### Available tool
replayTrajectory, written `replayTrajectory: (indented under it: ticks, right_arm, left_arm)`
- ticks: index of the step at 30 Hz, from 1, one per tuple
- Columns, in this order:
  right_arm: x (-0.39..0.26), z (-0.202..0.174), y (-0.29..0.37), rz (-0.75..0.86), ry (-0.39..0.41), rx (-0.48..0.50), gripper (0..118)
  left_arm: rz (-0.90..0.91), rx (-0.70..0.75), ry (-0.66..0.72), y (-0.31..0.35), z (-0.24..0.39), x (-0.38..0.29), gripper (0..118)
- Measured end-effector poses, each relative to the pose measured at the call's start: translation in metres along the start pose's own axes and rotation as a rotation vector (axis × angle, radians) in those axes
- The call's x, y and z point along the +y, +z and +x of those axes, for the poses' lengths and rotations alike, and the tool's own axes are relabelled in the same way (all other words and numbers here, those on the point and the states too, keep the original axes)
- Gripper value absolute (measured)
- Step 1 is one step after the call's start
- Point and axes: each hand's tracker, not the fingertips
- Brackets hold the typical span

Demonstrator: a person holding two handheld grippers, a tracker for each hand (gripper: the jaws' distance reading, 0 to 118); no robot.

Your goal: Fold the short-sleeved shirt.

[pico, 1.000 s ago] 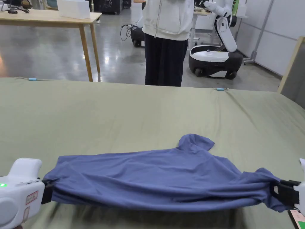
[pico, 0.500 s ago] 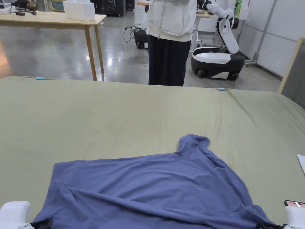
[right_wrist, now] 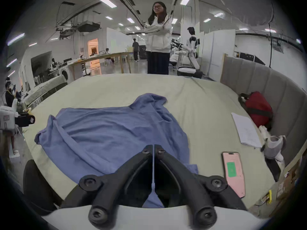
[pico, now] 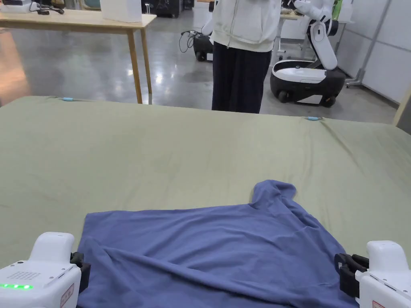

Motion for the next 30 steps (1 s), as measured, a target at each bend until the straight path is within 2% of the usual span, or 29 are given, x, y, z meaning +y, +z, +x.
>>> replayTrajectory:
  ticks: [6,7,9,10,11,12,18,21,22,23,24,25,26,30]
  right_arm:
    - [0.015,-0.003,-0.031,-0.017,0.018,0.010,3]
    - [0.019,-0.002,-0.037,-0.025,0.021,0.009,3]
    - [0.027,0.002,-0.049,-0.030,0.023,0.004,3]
    - [0.031,0.005,-0.055,-0.038,0.021,0.004,3]
    - [0.035,0.007,-0.062,-0.051,0.014,0.006,3]
    - [0.040,0.011,-0.069,-0.065,0.009,0.006,3]
    - [0.071,0.030,-0.123,-0.140,0.019,-0.028,3]
    - [0.087,0.042,-0.158,-0.167,0.001,-0.044,4]
    - [0.091,0.046,-0.168,-0.169,-0.001,-0.049,17]
    - [0.098,0.049,-0.186,-0.196,-0.010,-0.058,48]
    - [0.102,0.051,-0.202,-0.253,-0.012,-0.058,101]
    - [0.104,0.052,-0.215,-0.282,-0.010,-0.063,118]
    - [0.106,0.053,-0.229,-0.260,-0.002,-0.071,118]
    - [0.112,0.050,-0.277,-0.309,0.006,-0.082,118]
  left_arm:
    - [-0.047,0.034,0.005,-0.054,-0.018,0.038,2]
    - [-0.045,0.040,0.009,-0.067,-0.021,0.048,18]
    - [-0.083,0.054,0.008,-0.097,-0.025,0.066,37]
    - [-0.133,0.061,0.003,-0.114,-0.025,0.071,66]
    - [-0.167,0.072,0.000,-0.130,-0.026,0.077,105]
    - [-0.115,0.082,-0.030,-0.146,-0.025,0.086,118]
    - [-0.291,0.134,-0.064,-0.224,-0.014,0.098,113]
    - [-0.331,0.109,-0.085,-0.236,-0.008,0.097,100]
    - [-0.325,0.083,-0.075,-0.230,-0.009,0.099,89]
    - [-0.321,-0.005,-0.040,-0.219,-0.010,0.105,64]
    - [-0.286,-0.022,-0.041,-0.212,-0.005,0.107,19]
    - [-0.261,-0.004,-0.085,-0.206,0.002,0.108,3]
    - [-0.244,0.020,-0.123,-0.198,0.009,0.110,3]
    - [-0.186,-0.021,-0.102,-0.175,0.017,0.121,3]
